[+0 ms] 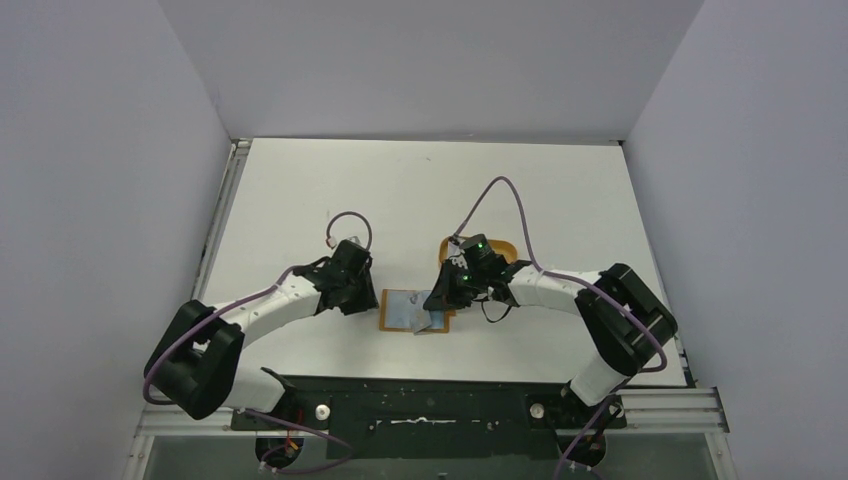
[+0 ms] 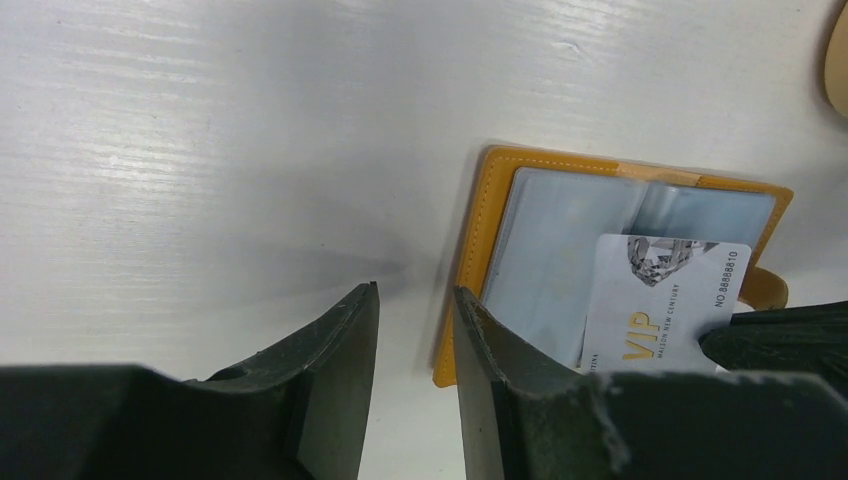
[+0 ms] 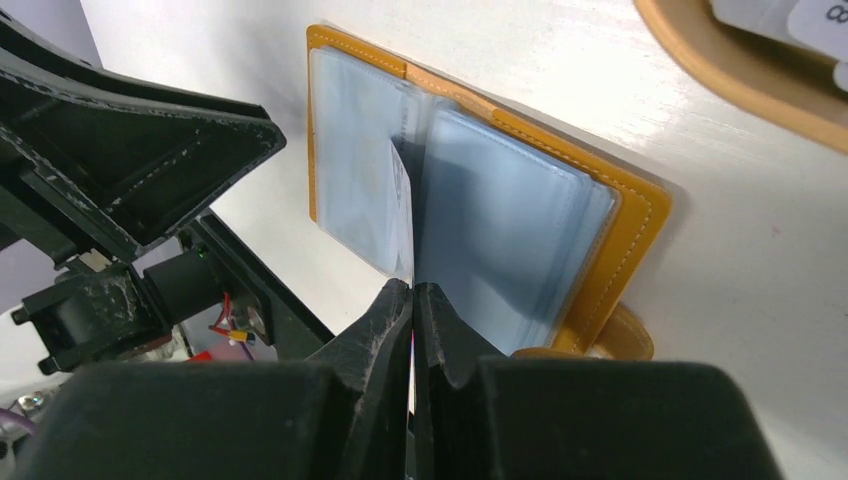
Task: Put the credit cards into the card holder
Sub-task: Insert the credit card into the card holder.
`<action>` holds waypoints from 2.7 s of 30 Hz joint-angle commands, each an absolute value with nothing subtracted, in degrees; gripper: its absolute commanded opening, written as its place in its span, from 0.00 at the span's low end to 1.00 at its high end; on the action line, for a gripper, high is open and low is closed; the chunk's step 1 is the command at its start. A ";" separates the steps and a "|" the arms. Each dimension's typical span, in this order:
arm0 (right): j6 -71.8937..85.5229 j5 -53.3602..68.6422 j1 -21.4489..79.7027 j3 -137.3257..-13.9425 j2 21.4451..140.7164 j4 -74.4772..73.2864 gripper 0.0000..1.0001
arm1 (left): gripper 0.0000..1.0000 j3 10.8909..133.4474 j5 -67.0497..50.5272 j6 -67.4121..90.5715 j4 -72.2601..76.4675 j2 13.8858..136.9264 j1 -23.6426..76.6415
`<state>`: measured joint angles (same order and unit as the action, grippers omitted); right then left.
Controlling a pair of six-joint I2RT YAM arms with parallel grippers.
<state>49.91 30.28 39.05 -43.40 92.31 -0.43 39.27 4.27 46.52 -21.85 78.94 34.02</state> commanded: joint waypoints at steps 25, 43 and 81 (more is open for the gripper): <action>59.31 23.67 41.07 -43.34 97.26 9.40 0.00 | 0.23 33.81 0.00 48.24 -13.84 79.94 33.75; 61.00 17.52 41.48 -41.36 94.99 8.18 0.00 | 0.19 32.39 -1.33 48.34 -12.88 79.43 33.78; 61.18 15.56 46.58 -45.94 95.94 6.29 0.16 | 0.16 30.85 -2.34 48.88 -11.95 77.54 33.76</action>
<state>62.46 17.06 45.84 -43.83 97.45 6.92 31.79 -2.44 49.36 -9.39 78.43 33.91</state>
